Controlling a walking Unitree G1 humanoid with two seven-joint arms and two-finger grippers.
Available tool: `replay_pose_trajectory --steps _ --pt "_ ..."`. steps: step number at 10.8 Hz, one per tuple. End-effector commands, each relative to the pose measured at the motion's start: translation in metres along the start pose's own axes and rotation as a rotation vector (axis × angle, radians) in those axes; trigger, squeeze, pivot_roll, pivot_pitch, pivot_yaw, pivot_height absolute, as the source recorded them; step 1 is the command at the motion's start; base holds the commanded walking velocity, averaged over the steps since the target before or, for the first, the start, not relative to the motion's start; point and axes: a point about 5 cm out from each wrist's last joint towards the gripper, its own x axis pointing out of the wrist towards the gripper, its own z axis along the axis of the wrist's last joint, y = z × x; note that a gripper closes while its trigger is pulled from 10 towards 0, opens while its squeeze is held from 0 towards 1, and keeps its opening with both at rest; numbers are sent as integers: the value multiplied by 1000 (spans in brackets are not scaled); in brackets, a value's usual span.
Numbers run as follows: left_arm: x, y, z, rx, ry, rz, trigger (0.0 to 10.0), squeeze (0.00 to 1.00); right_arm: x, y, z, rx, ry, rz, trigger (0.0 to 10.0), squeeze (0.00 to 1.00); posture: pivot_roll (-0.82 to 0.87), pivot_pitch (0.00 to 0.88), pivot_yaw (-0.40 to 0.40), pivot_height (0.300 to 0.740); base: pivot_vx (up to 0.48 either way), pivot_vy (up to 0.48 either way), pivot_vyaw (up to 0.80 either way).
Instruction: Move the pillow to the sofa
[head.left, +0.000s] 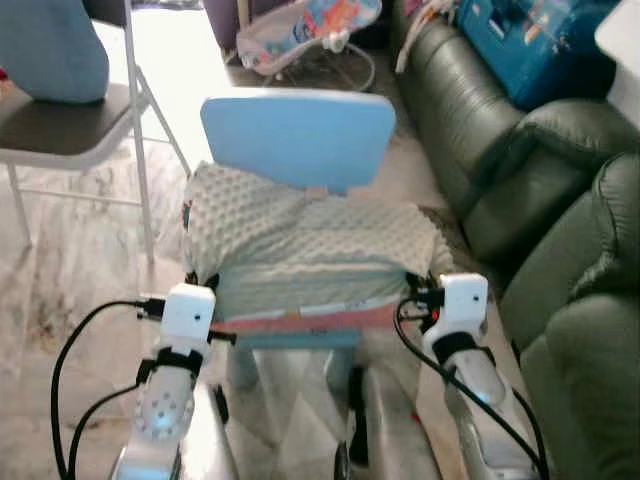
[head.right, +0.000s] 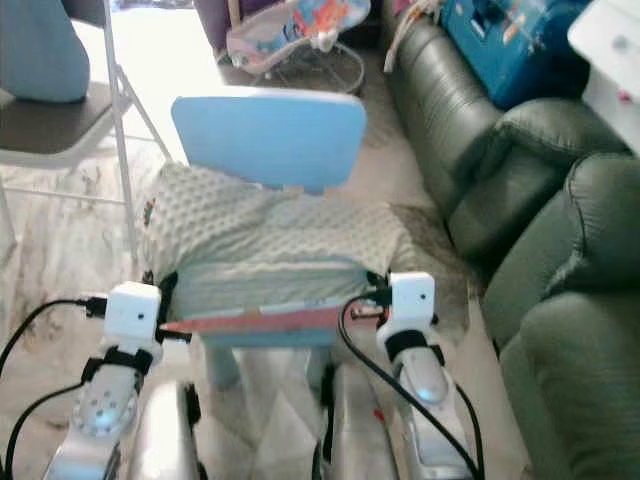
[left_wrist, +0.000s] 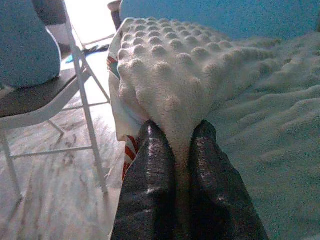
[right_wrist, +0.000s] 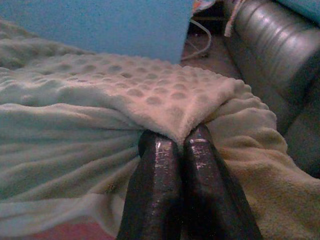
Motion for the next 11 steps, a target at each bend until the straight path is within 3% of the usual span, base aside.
replay_pose_trajectory --steps 1,2,5,6,8,11 --pt "1 11 -4 20 30 61 10000 0 0 -15 6 -16 -36 -74 10000 0 5 29 -67 658 0 0 0" --pt "6 7 -11 -39 70 41 10000 0 -1 -20 6 -18 -42 -100 10000 0 -3 5 -74 677 0 0 0" --pt "8 -6 -13 7 56 -33 10000 0 3 -30 11 -54 -59 -95 10000 0 -17 0 -68 728 0 0 0" --pt "12 -10 -14 -18 71 -25 10000 0 7 -32 14 -68 -69 -91 10000 0 -20 0 -68 740 0 0 0" --pt "17 -16 -12 -47 72 -34 10000 0 12 -35 18 -76 -79 -86 10000 0 -25 0 -69 740 0 0 0" --pt "10 -24 -19 -94 115 -95 10000 0 7 -38 13 -44 -60 -107 10000 0 -32 0 -86 740 0 0 0"
